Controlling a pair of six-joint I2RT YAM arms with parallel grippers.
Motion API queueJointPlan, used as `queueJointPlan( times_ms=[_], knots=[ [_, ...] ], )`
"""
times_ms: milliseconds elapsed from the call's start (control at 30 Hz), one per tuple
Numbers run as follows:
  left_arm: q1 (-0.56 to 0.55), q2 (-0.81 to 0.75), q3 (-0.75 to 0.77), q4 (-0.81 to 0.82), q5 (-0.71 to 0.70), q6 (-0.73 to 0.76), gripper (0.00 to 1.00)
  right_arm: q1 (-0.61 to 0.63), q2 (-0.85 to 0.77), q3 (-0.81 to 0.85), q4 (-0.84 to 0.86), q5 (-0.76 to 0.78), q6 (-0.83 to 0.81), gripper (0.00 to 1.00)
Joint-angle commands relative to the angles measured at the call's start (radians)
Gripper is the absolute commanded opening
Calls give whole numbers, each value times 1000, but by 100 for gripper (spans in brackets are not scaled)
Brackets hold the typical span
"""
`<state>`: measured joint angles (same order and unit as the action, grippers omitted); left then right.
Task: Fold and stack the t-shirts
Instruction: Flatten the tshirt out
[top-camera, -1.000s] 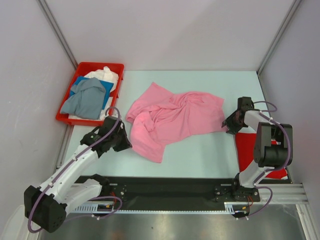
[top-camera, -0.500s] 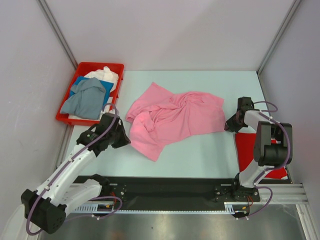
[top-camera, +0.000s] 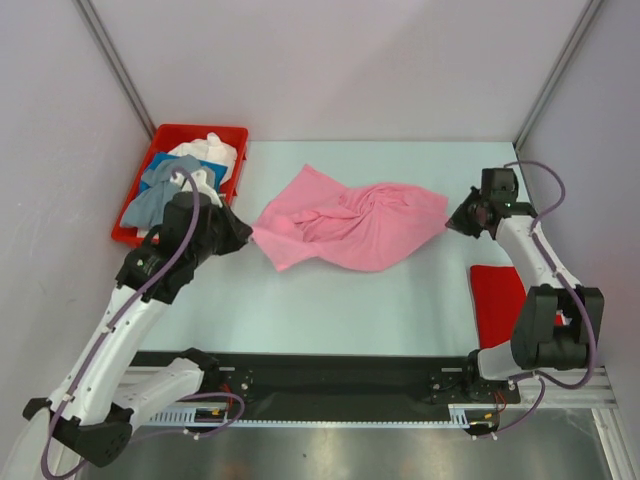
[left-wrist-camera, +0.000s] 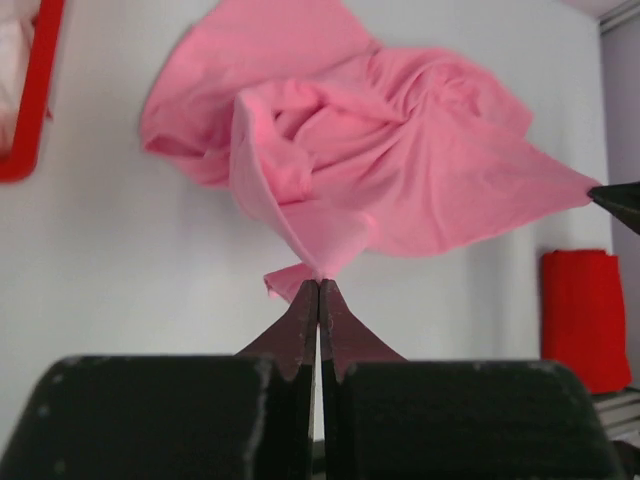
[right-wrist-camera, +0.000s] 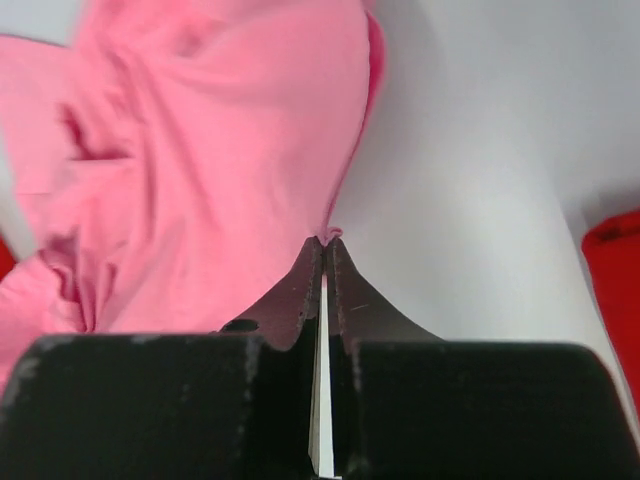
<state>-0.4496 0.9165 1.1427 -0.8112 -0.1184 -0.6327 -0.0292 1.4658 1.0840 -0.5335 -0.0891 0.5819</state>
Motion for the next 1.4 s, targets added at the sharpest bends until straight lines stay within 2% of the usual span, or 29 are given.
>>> queueJointPlan(
  times_ms=[0,267,433,500,633,800,1033,1200,1367],
  knots=[
    [-3,42,121,101,-55,83,0,-9,-61,80,49,-72,-40,0],
    [5,179,417,227,-93,226,0,0,-33,318,81,-132,-28,0],
    [5,220,645,280,-138,320,0,0,-62,517,-6,-127,-50,0],
    [6,232,705,296,-107,359,0,0,-105,586,-37,-130,-48,0],
    [2,222,871,308,37,436,0,3,-235,613,-78,-147,-50,0],
    [-1,35,865,333,88,496,0,12,-429,591,-108,-126,-73,0],
    [-20,-134,881,334,180,499,0,51,-674,649,-89,-44,-83,0],
    [-20,-116,867,371,224,488,0,52,-679,663,-80,-18,-79,0],
    [-18,45,856,446,215,522,0,51,-584,579,-5,20,-93,0]
  ],
)
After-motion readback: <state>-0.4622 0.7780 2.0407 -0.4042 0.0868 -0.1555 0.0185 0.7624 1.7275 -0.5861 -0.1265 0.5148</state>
